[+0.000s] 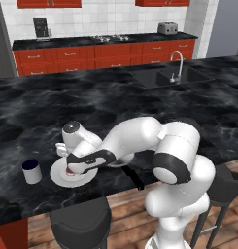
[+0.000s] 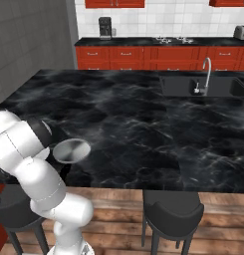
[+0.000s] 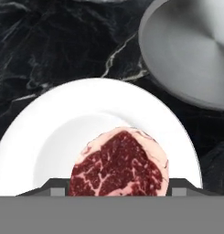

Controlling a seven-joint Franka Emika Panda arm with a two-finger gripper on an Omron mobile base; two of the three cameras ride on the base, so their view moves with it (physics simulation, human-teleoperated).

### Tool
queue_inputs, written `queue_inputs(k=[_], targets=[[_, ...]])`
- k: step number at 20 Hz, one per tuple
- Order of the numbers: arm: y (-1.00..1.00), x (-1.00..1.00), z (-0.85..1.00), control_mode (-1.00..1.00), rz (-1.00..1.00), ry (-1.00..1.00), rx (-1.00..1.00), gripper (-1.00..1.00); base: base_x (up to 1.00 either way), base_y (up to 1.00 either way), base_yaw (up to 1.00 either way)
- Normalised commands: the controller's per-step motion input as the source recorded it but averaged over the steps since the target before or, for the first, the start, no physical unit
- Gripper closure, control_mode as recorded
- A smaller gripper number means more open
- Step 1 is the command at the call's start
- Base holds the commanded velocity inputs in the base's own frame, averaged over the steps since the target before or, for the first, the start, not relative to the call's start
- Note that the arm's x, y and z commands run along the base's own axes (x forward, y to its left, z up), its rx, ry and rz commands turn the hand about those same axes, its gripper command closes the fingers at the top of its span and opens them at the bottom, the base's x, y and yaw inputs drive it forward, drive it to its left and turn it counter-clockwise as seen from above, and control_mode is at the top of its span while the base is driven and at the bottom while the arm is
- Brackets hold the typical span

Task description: Pick up the pan with the steak in it and place it on the dining table. Then place the steak on the plate.

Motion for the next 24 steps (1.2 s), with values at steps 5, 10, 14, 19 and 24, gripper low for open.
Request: queue_inputs(k=[5, 10, 14, 19, 24], targets=[[0.0, 0.03, -0.14, -1.0, 0.0, 0.0, -0.01, 1.0, 0.0, 0.0, 0.0], [0.0, 0.02, -0.14, -1.0, 0.0, -0.01, -0.01, 1.0, 0.0, 0.0, 0.0], [0.0, 0.0, -0.15, -1.0, 0.0, -0.03, -0.01, -1.0, 0.0, 0.0, 0.0], [-0.01, 0.0, 0.03, -1.0, 0.0, -0.01, 0.02, -1.0, 0.0, 0.0, 0.0], [-0.03, 0.04, 0.22, -1.0, 0.0, 0.0, 0.05, -1.0, 0.0, 0.0, 0.0]])
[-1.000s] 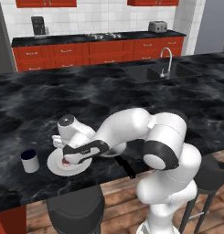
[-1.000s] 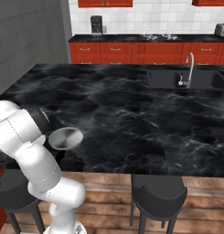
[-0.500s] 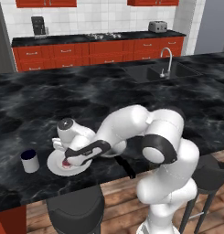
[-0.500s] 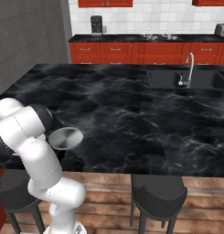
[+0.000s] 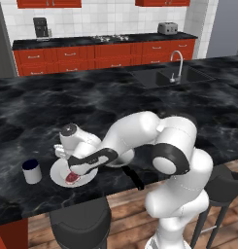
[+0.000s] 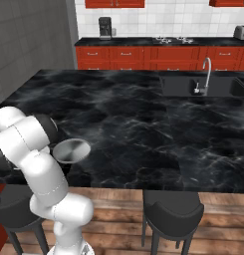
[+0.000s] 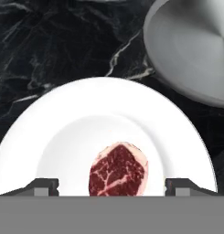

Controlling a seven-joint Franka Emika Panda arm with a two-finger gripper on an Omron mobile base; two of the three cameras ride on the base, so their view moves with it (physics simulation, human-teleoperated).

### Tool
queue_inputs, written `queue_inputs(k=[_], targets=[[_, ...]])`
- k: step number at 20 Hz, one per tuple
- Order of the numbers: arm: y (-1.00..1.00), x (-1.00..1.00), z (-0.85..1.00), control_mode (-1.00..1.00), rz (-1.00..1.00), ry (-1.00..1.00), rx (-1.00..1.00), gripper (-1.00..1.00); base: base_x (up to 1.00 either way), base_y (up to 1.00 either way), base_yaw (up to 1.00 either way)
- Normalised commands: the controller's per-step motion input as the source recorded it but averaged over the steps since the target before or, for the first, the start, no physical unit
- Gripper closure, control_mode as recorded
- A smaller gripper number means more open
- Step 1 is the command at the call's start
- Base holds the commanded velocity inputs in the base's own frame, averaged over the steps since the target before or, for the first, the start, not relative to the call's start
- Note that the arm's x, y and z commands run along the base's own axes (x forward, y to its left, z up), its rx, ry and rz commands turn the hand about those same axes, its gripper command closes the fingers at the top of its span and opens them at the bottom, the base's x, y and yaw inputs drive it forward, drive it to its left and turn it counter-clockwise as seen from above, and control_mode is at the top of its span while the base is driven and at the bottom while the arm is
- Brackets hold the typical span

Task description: Pick up the pan with the steak in it and place it on the dining table. Then place the steak on the plate.

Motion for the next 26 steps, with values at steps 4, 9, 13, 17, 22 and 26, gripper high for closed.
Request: queue_inputs(k=[4, 9, 13, 17, 22, 26], targets=[[-0.08, 0.07, 0.21, -1.0, 0.0, 0.01, 0.05, -1.0, 0.0, 0.0, 0.0], [-0.26, -0.15, 0.47, -1.0, -0.02, 0.04, 0.07, -1.0, 0.0, 0.0, 0.0], [-0.67, -0.59, 0.34, -1.0, -0.02, -0.04, 0.13, -1.0, 0.0, 0.0, 0.0], [-0.61, -0.73, 0.35, -1.0, 0.0, -0.24, 0.14, -1.0, 0.0, 0.0, 0.0], [-0.55, -0.67, 0.34, -1.0, 0.0, -0.32, 0.14, -1.0, 0.0, 0.0, 0.0], [-0.14, -0.34, 0.0, -1.0, 0.0, -0.16, 0.03, -1.0, 0.0, 0.0, 0.0]])
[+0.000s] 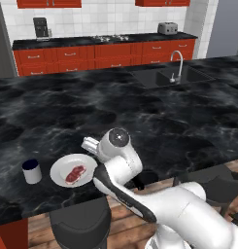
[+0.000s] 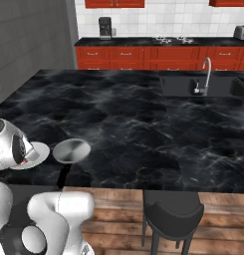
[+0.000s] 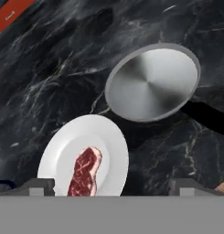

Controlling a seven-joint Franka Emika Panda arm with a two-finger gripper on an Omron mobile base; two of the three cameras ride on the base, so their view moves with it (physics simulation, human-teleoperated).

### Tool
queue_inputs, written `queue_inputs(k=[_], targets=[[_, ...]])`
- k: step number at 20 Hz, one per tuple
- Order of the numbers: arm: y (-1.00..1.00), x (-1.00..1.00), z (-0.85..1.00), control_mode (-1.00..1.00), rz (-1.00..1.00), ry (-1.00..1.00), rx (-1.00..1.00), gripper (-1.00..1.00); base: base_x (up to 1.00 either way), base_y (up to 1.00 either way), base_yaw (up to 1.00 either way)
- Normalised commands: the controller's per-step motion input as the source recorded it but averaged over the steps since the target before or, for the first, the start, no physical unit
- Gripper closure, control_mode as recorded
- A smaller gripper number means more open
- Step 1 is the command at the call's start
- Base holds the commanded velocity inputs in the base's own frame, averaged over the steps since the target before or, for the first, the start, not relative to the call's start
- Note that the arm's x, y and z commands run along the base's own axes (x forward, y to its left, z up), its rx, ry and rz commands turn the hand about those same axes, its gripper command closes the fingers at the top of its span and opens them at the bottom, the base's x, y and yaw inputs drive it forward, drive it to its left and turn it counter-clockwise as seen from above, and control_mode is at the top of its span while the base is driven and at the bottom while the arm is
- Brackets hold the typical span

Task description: Pick up the pan with the steak in it and place it on the dining table. Then place the steak on the plate.

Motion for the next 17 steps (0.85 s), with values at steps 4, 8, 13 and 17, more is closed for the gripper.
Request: queue_inputs(k=[4, 8, 13, 17], targets=[[-0.03, -0.78, 0.13, -1.0, 0.01, -0.37, 0.1, -1.0, 0.0, 0.0, 0.0], [0.0, -0.76, 0.17, -1.0, 0.03, -0.34, 0.05, -1.0, 0.0, 0.0, 0.0], [0.02, -0.77, 0.1, -1.0, 0.05, -0.32, 0.01, -1.0, 0.0, 0.0, 0.0], [-0.1, -0.72, 0.17, -1.0, 0.0, -0.45, 0.08, -1.0, 0.0, 0.0, 0.0]])
